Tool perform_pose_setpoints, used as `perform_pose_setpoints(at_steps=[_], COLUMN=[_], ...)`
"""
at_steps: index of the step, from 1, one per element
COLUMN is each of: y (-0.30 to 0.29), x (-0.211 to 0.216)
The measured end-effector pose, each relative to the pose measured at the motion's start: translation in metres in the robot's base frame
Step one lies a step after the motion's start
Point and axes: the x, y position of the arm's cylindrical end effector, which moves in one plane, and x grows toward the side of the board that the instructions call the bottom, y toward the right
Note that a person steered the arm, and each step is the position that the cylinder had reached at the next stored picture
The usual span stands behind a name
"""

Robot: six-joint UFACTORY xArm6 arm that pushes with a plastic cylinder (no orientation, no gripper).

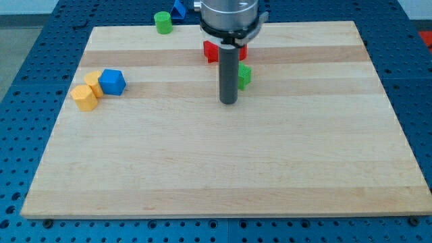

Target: Slide the green star closer to the red circle

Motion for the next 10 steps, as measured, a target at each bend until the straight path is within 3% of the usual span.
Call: perform_pose_setpoints(at_steps=[2,3,5,6,7,10], y=[0.033,0.05,0.104,0.14,0.143,0.115], x=[-0.066,-0.082,-0.056,-0.097,-0.118,-0.118])
